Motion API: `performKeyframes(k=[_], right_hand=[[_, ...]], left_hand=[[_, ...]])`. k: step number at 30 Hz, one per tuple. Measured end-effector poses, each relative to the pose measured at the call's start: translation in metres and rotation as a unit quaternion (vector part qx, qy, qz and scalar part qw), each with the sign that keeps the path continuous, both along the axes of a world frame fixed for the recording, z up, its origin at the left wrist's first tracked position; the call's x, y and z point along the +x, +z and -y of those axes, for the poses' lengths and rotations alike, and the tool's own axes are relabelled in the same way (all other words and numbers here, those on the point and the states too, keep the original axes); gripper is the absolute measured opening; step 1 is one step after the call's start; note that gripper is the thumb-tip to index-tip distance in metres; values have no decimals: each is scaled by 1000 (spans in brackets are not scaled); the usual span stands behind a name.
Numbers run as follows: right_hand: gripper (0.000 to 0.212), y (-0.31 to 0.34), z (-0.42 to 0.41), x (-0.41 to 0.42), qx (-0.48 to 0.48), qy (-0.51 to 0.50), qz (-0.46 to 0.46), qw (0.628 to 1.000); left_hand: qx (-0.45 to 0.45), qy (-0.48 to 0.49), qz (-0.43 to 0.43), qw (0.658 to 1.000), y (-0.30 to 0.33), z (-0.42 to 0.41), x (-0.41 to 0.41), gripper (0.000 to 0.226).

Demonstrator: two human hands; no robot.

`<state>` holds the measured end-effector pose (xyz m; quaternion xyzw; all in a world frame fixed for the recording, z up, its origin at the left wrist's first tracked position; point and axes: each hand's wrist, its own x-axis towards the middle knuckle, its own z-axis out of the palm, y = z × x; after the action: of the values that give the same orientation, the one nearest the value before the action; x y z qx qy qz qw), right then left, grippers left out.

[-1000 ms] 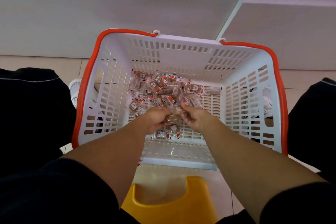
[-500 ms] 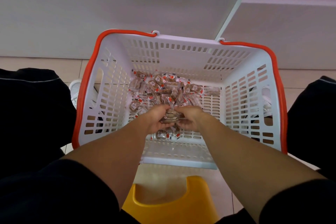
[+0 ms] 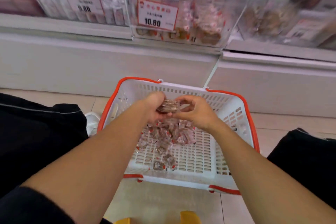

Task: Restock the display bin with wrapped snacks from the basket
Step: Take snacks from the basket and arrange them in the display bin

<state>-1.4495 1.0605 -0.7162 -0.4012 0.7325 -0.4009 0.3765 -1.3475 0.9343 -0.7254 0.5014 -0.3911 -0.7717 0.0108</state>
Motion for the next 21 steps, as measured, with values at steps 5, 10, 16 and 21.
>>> performKeyframes(k=[5, 10, 16, 21], right_hand=[[34, 95, 13, -5, -161, -46, -86, 982], [35, 185, 25, -8, -280, -53, -94, 954], [33, 248, 50, -35, -218, 22, -225, 949], [27, 260, 111, -82, -110, -60, -314, 941]], left_hand=[[-97, -157, -109, 977, 136, 26, 2, 48], [-264, -196, -202, 923, 234, 33, 5, 18], [-323, -145, -247, 902, 260, 44, -12, 31], [-796, -135, -30, 590, 256, 106, -14, 30]])
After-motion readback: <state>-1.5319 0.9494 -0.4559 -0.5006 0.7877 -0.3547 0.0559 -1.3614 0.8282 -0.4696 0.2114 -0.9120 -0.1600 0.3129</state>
